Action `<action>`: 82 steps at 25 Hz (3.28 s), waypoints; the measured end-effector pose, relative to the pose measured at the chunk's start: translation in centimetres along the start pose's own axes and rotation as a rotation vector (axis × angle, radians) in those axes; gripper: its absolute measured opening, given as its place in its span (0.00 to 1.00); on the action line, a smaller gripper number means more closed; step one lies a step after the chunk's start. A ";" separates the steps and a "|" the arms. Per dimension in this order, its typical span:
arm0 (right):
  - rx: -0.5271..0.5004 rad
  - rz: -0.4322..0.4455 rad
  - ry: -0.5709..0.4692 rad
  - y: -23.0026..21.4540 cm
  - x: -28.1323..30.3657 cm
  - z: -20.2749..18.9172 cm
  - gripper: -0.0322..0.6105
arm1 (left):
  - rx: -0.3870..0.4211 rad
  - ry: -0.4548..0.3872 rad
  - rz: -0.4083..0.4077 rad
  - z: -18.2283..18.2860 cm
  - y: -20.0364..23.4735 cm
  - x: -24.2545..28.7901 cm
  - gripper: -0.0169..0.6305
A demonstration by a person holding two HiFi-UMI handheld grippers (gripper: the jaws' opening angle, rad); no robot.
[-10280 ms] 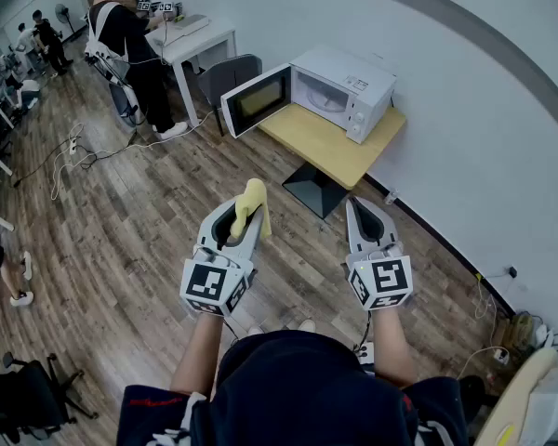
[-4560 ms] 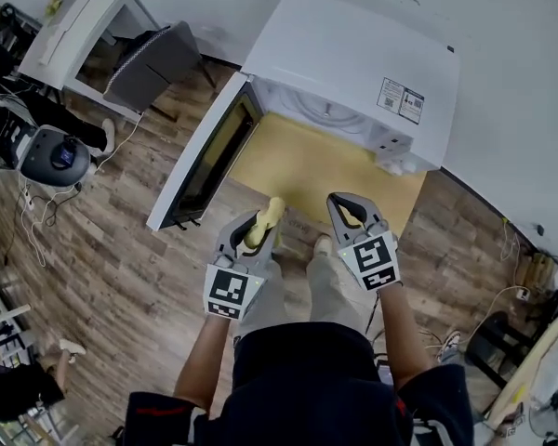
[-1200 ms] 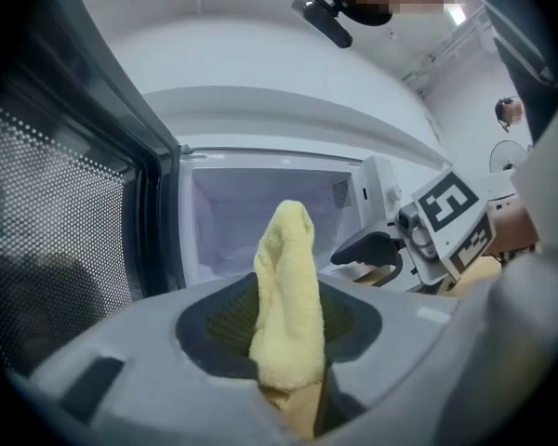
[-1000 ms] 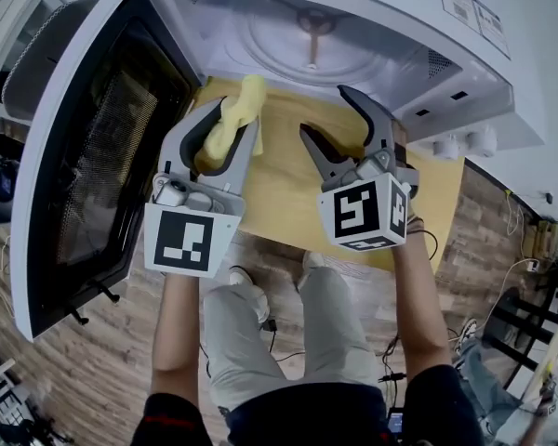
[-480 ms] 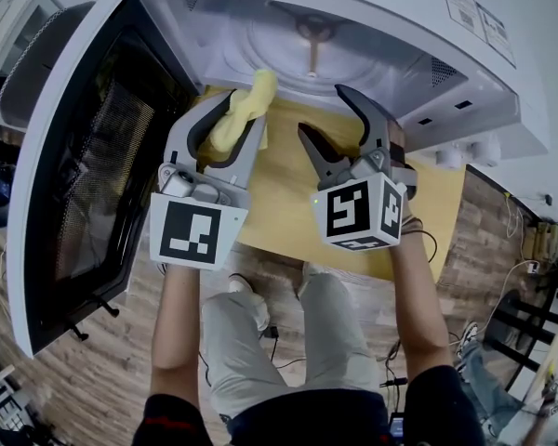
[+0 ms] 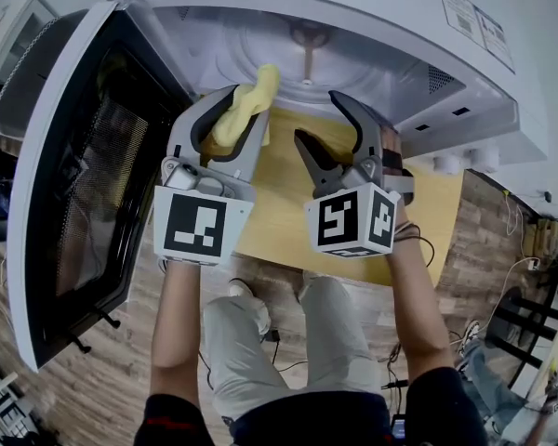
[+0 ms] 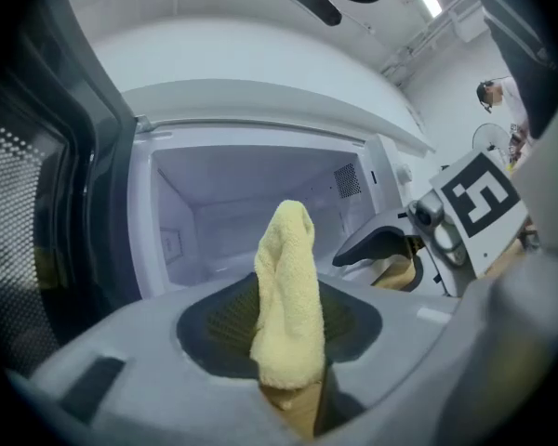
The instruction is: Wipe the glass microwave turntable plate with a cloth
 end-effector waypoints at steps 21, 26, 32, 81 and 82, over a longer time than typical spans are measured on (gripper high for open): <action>-0.041 0.008 0.000 0.3 0.0 0.0 0.48 | 0.131 -0.017 0.012 4.9 2.7 6.0 0.24; -0.048 0.017 -0.009 0.4 0.1 0.2 0.48 | 0.162 0.013 0.000 4.1 2.4 7.5 0.24; -0.055 0.021 -0.008 0.4 0.1 0.1 0.48 | 0.194 0.047 -0.046 3.3 0.7 8.4 0.24; -0.060 0.022 -0.020 0.4 0.0 0.1 0.48 | 0.255 0.185 -0.015 1.6 1.4 9.2 0.24; -0.061 0.022 -0.019 0.4 0.0 0.1 0.48 | 0.256 0.191 0.001 1.6 1.5 9.1 0.24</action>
Point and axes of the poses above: the fingertips, and each gripper's own axes: x forward along the fingers, y to its left, z out of its top, the point moved 4 cm from there along -x, backward along the fingers, and after that the axes turned 3 degrees about x, right-handed, at the moved point
